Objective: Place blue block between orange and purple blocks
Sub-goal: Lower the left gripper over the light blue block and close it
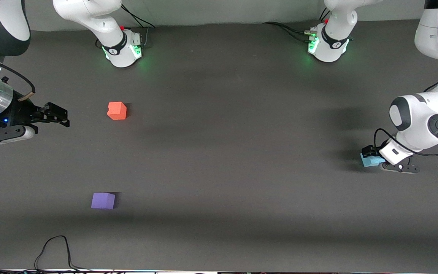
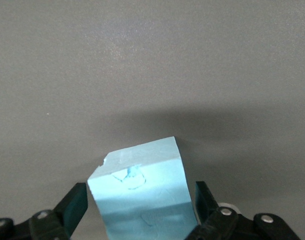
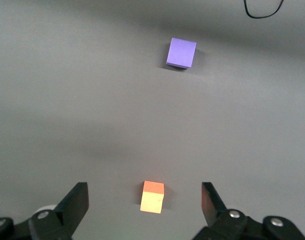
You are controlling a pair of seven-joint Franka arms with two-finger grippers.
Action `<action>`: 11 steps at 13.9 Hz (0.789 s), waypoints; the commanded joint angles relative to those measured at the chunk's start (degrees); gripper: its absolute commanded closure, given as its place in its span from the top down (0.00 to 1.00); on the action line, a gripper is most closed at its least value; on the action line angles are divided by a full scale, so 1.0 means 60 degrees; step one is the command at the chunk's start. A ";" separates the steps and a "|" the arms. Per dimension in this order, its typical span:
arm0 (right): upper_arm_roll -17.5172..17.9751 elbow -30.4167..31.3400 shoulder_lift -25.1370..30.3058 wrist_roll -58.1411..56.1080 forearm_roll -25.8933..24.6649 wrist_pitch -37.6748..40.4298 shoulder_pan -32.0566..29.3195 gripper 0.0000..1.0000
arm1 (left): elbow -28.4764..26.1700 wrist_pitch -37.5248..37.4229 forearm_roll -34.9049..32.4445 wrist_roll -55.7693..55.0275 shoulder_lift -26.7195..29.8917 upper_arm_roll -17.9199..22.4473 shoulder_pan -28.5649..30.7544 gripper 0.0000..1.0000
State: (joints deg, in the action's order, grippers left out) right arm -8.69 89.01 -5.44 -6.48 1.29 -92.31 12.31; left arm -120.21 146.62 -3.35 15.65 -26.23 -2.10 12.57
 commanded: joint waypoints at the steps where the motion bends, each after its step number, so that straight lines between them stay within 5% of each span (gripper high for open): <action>1: -0.0090 -0.0319 -0.0163 0.0054 0.0166 0.0033 -0.0001 1.00 | 0.0186 -0.0135 0.0031 -0.0278 -0.0213 -0.0031 0.0015 0.83; 5: -0.0090 -0.0304 -0.0178 0.0069 0.0166 -0.0099 0.0029 1.00 | 0.0186 -0.0179 0.0046 -0.0864 -0.0228 -0.0031 -0.0058 0.58; 7: -0.0090 -0.0304 -0.0178 0.0069 0.0166 -0.0099 0.0028 1.00 | 0.0419 -0.0237 0.0031 -0.0821 -0.0213 -0.0031 -0.0058 0.56; 11: -0.0075 -0.0304 -0.0178 0.0083 0.0180 -0.0128 0.0043 1.00 | 0.2757 -0.3728 0.0017 -0.0907 0.0123 -0.0221 -0.0248 0.56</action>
State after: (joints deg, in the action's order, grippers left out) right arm -8.88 88.94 -5.50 -6.48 1.29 -93.25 12.30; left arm -111.75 135.75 -3.25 11.56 -26.91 -2.77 12.43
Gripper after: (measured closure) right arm 0.000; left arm 0.392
